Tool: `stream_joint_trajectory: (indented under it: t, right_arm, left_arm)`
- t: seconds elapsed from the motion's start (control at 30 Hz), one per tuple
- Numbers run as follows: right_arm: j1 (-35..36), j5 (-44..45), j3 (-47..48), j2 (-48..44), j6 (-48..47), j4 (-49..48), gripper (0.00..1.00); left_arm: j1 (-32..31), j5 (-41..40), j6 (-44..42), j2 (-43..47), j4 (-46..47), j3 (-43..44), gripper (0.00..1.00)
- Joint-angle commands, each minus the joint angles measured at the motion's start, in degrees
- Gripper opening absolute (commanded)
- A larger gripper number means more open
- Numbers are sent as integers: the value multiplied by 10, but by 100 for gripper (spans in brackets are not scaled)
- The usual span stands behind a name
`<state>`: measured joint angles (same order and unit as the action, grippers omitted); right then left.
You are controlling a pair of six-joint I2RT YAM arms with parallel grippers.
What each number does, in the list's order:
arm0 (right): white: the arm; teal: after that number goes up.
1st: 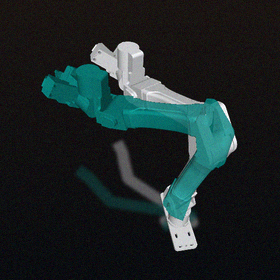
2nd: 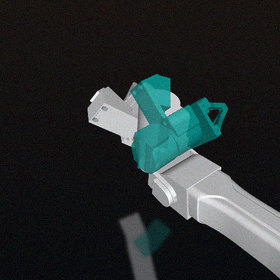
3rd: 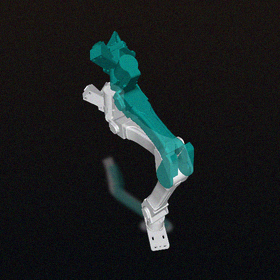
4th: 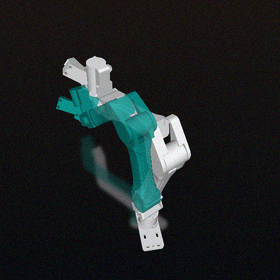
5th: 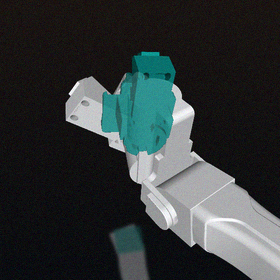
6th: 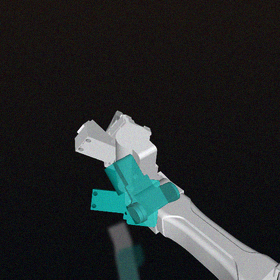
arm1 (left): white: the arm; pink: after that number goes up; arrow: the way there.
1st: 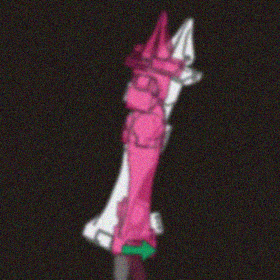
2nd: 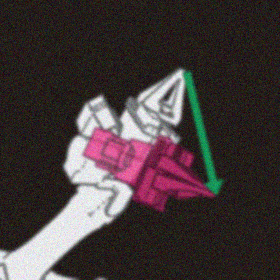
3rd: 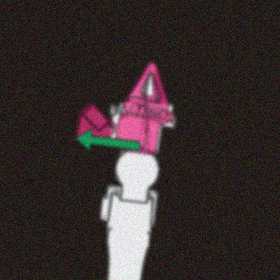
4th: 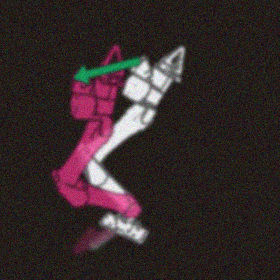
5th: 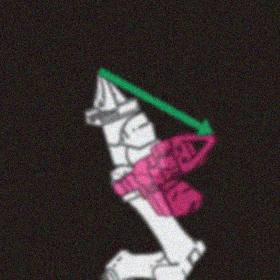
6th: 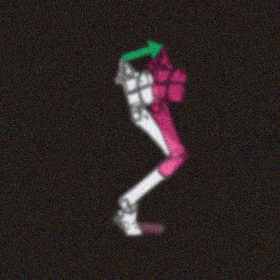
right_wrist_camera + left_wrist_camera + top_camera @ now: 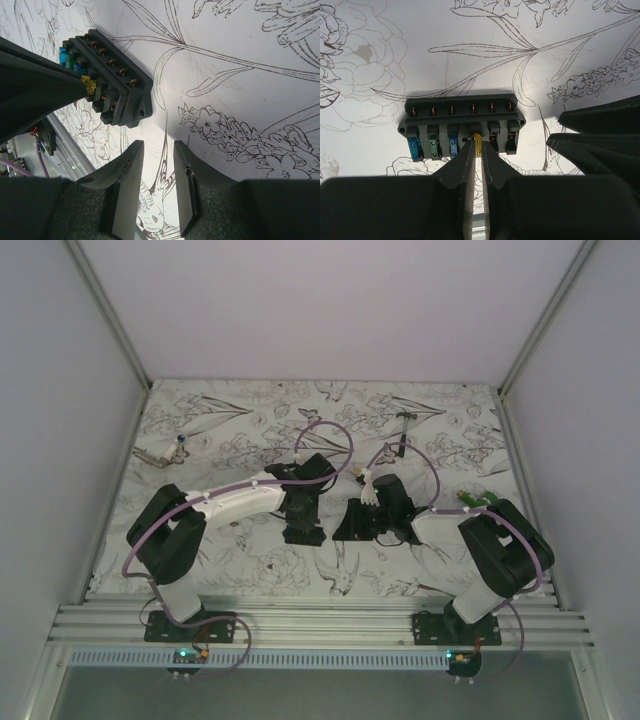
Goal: Snap on the fuse box
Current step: Install the fuse at the fuse box base.
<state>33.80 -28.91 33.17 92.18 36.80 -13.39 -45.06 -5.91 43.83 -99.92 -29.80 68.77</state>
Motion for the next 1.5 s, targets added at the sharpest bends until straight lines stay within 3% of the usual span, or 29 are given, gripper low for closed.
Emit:
stream_joint_trajectory:
  t: [0.0, 0.13, 0.37, 0.77, 1.03, 1.47]
  right_arm:
    - [-6, 0, -6, 3, -8, -8, 37]
    - [-7, -2, -6, 3, -8, -7, 37]
    - [-7, -4, -1, 6, -5, -3, 36]
    - [-6, -4, 30, 19, -6, 24, 32]
    - [1, 0, 47, 17, 2, 30, 31]
    - [33, 37, 47, 18, 93, -64, 34]
  left_arm:
    - [-5, 5, -4, -15, -23, -6, 9]
    - [-5, 8, -4, -15, -23, -13, 0]
    - [-5, 1, 6, -12, -14, -64, 0]
    - [-12, -12, -19, 5, 83, -196, 0]
    - [27, 28, -16, 19, 118, -255, 0]
    - [40, 69, -8, 13, 118, -294, 0]
